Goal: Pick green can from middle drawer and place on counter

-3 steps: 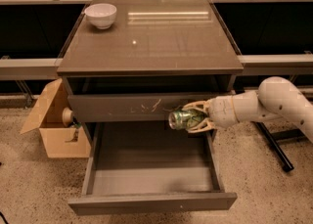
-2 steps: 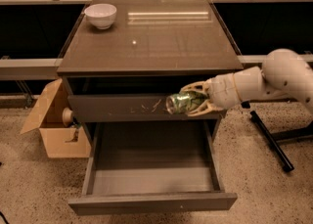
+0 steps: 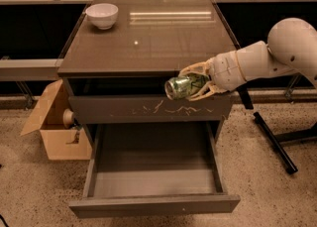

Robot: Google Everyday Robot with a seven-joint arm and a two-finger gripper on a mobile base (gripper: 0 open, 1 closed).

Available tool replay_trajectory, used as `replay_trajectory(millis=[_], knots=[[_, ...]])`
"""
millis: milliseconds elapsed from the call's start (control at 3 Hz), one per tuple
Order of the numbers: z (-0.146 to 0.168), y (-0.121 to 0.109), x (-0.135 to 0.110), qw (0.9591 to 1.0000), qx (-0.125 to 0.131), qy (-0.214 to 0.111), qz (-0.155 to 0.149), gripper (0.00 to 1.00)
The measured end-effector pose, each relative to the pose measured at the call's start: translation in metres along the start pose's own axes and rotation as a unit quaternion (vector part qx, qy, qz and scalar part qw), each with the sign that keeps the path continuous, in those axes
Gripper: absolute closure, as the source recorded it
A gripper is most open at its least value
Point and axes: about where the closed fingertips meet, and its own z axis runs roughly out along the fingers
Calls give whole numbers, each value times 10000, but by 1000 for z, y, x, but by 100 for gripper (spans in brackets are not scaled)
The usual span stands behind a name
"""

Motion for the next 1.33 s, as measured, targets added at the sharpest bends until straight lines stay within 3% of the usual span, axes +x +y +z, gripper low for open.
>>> replay_trajectory(millis=[333, 667, 1000, 1333], knots=[[-20, -30, 8, 9985, 514, -196, -44, 100], [-50, -74, 10, 9946, 936, -355, -259, 100], [-61, -115, 17, 9917, 1157, -532, -179, 100], [-78, -134, 16, 9890, 1373, -476, -267, 100]])
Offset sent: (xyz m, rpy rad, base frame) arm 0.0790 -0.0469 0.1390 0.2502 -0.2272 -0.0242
